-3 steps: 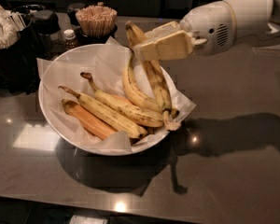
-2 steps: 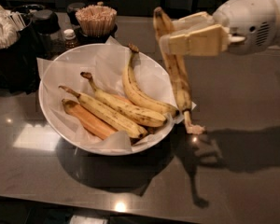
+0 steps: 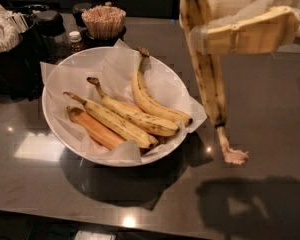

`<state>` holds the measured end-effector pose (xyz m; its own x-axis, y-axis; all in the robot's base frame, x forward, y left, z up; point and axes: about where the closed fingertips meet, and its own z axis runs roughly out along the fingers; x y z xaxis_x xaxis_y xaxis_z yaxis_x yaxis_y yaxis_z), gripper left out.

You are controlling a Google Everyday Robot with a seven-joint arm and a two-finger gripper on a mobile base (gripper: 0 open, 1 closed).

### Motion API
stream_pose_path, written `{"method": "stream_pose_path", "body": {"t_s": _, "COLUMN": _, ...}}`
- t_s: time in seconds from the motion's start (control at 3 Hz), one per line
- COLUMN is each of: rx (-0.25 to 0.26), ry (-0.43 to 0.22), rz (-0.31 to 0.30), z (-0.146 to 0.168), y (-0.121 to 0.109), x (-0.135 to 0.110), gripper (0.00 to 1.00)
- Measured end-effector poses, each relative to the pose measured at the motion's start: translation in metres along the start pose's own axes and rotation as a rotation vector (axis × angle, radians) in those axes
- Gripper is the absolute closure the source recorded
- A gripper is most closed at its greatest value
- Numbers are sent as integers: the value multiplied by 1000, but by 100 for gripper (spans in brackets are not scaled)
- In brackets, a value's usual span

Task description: Pick banana from white bowl

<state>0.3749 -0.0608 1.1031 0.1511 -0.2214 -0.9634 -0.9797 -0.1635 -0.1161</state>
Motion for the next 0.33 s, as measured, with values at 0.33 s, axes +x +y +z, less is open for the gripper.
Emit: {"method": "stream_pose_path", "body": {"t_s": 0.33, "rx": 0, "ry": 0, "rz": 0, "z": 0, "y": 0, "x": 0, "gripper": 100}}
